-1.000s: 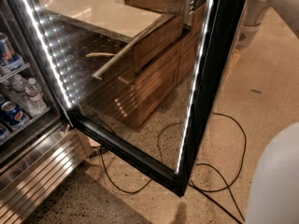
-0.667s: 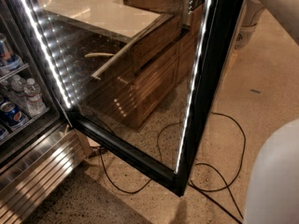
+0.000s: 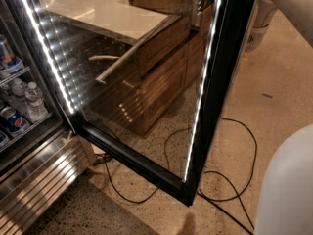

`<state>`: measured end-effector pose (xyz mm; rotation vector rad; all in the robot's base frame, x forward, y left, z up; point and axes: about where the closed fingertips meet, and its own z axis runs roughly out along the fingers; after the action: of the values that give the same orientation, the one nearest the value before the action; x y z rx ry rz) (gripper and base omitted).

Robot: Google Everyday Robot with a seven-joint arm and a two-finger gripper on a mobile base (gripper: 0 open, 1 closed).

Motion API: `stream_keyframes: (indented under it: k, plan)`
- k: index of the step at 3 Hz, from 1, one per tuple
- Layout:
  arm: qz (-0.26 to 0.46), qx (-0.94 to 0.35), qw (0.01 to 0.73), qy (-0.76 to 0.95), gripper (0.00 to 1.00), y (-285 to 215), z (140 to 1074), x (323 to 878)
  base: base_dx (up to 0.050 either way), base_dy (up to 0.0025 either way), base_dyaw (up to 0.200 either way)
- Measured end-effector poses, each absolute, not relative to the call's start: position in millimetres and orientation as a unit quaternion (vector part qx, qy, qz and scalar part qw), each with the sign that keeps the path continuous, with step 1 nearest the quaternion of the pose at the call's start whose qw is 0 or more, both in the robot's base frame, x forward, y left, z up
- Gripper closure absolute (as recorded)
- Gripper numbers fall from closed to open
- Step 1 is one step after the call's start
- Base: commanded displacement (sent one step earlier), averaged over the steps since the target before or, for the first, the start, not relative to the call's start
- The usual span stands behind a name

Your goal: Close right fridge door

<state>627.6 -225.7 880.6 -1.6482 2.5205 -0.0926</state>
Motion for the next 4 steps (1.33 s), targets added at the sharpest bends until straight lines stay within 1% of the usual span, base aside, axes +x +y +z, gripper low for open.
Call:
stream_keyframes:
  k: [3,4]
  plan:
    - [-0.031,-0.546,0.064,0.835,0.90,-225.7,880.6,627.6,0.000,0.00000,0.000]
    - [-0.031,-0.546,0.064,0.835,1.00,-225.7,880.6,627.6,0.000,0.00000,0.000]
